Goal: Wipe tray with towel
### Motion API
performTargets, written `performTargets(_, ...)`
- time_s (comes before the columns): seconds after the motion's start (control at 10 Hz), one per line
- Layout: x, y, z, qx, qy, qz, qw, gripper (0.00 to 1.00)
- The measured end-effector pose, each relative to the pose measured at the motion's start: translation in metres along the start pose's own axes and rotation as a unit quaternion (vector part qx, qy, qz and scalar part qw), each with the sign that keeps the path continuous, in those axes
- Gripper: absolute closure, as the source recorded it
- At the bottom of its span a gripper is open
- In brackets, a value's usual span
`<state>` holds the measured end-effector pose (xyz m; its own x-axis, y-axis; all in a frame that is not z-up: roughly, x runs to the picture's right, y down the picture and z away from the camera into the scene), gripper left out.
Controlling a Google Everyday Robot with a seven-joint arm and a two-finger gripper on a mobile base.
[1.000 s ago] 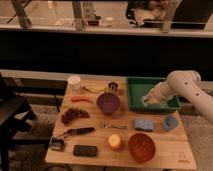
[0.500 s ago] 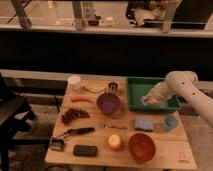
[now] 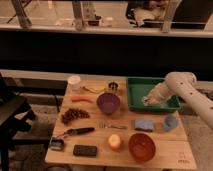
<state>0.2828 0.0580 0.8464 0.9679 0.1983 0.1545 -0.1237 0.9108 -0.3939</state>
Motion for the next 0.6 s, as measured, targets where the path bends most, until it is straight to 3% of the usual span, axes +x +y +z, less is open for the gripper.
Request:
performTargets(0.4,-0.042,-0.017,0.019,0.005,-0.008,-0.032,0.9994,1.00)
performTargets(0.6,-0.046,-0.028,0.039,0.004,-0.007,-0.041,0.9991,1.00)
